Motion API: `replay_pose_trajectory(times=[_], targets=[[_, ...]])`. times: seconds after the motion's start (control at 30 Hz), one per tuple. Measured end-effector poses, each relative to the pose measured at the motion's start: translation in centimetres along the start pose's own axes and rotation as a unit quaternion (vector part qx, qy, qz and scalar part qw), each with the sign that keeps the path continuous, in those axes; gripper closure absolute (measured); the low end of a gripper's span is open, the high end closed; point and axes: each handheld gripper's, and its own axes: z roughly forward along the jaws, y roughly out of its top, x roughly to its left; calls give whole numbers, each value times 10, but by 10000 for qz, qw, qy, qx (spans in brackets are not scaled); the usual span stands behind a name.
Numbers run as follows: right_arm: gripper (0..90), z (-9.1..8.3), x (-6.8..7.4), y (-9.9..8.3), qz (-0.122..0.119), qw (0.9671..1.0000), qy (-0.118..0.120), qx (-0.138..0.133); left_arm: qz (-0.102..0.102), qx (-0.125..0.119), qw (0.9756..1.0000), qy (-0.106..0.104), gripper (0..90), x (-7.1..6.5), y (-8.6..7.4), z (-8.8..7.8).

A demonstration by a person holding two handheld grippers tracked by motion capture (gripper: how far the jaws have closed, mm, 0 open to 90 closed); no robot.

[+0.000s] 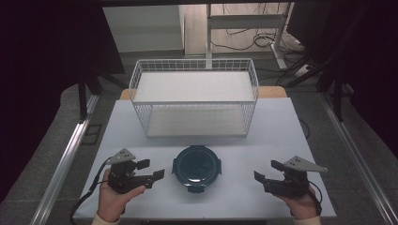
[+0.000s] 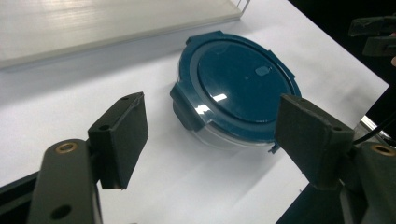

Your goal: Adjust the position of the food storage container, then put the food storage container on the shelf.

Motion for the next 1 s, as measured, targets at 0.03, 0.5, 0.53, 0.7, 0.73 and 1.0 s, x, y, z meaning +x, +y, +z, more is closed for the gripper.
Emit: replay_pose_trajectory(times=[0.03, 0.5, 0.53, 0.7, 0.73, 1.0], targets=[[188, 0, 1, 0, -16, 10000, 21, 6, 0, 0, 10000, 0, 254, 0, 0, 0], [169, 6, 9, 2, 91, 9998, 180, 30, 56, 126, 9999, -14, 192, 0, -3, 8], [166, 6, 10, 3, 85, 9998, 197, 32, 51, 112, 9999, -8, 190, 0, -3, 8], [159, 11, 15, 6, 120, 9993, 336, 67, -14, 74, 9999, -84, 184, 5, 1, 9], [156, 12, 17, 7, 128, 9992, 360, 82, -40, 84, 9999, -93, 183, 5, 1, 10], [133, 25, 29, 16, 305, 9975, 611, 167, -438, 171, 9981, -392, 168, 24, 3, 22]])
